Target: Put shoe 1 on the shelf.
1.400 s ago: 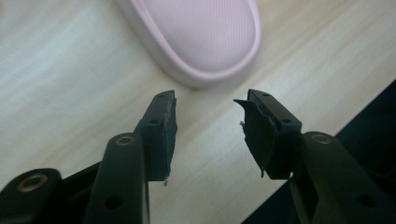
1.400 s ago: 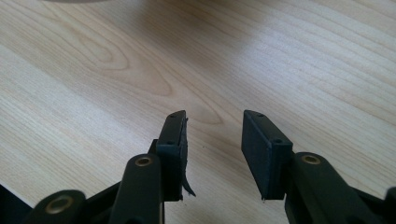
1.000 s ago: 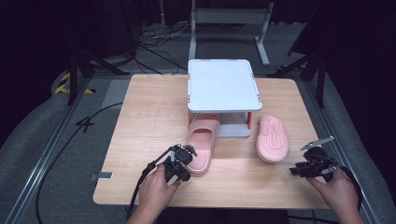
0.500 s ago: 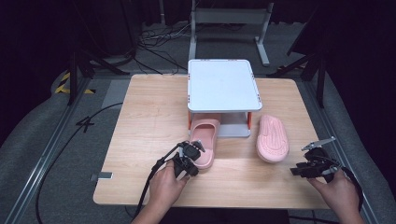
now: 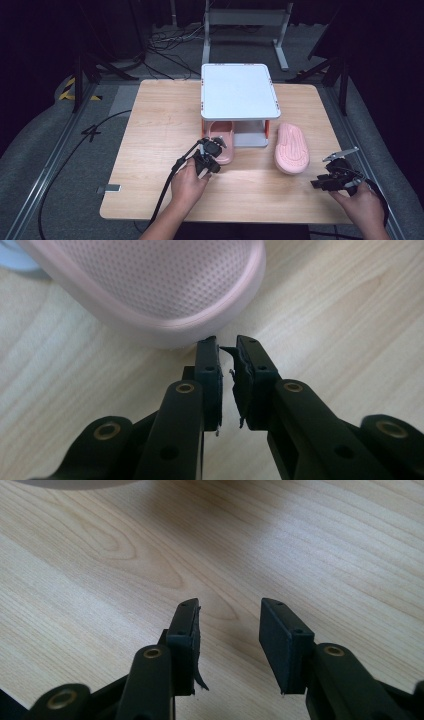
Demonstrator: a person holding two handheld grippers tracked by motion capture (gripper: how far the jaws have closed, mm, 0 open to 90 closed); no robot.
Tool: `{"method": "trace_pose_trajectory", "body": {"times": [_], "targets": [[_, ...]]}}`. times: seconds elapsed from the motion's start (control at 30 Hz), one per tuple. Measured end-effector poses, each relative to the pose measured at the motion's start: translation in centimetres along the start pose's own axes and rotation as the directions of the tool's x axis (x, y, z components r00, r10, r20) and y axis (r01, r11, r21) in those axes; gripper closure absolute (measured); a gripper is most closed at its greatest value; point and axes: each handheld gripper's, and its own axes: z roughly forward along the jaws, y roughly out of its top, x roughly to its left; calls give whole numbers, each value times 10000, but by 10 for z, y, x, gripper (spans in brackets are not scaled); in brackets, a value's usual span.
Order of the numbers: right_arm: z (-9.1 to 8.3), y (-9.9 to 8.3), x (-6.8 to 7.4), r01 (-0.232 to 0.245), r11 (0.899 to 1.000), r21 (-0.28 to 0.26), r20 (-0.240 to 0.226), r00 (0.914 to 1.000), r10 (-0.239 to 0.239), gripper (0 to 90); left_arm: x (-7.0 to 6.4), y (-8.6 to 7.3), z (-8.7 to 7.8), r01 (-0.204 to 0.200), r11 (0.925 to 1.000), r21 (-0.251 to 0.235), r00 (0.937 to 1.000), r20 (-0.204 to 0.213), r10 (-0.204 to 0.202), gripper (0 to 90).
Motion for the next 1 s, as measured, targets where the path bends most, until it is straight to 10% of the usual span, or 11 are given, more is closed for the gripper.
{"method": "trace_pose_trajectory", "body": {"times": [1.0], "targets": [[3, -4, -3, -47, 10000, 13, 7, 10000, 47, 606, 13, 54, 27, -109, 9995, -313, 9935, -1132, 73, 783]]}}
